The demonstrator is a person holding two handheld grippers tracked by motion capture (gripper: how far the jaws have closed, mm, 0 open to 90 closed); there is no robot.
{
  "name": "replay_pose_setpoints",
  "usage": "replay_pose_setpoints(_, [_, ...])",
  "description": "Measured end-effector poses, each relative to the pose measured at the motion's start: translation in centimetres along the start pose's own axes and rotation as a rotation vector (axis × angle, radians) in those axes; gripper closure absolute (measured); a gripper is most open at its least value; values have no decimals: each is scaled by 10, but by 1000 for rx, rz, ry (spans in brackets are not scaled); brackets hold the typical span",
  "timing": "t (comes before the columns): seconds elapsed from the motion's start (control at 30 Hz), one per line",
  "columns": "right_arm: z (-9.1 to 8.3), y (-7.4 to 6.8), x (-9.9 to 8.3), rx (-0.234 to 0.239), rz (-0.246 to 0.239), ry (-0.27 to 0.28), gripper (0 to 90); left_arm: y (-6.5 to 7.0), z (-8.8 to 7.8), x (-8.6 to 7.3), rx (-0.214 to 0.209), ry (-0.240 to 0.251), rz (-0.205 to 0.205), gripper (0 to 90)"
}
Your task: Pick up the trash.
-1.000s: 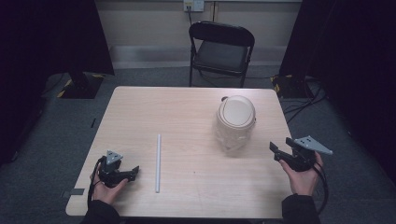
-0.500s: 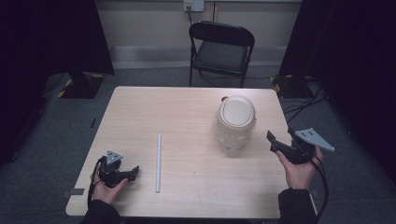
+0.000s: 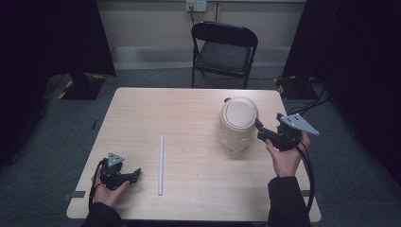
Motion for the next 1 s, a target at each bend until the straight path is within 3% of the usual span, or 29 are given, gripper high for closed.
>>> replay_pose_setpoints(0.13, [23, -12, 5, 12, -9, -12, 180, 0, 0, 0, 0, 0, 0, 130])
replay_pose_setpoints(0.37, [47, -11, 0, -16, -3, -49, 182, 0, 0, 0, 0, 1, 0, 130])
replay_pose_setpoints(0.53, [54, -7, -8, -27, 15, -74, 185, 0, 0, 0, -1, 2, 0, 131])
replay_pose_setpoints(0.67, [60, -4, -17, -46, 15, -128, 182, 0, 0, 0, 0, 0, 0, 130])
replay_pose_setpoints(1.0, [71, 0, -27, -43, 39, -181, 192, 0, 0, 0, -1, 3, 0, 130])
Point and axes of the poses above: each handheld gripper's, and its own axes: z roughly forward along the jaws, x roughly out of its top, y roughly to its right, the point moved 5 cm from there along z, roughly forward along the jaws, and after that the axes turned 12 degrees about x, right-handed, at the moved point
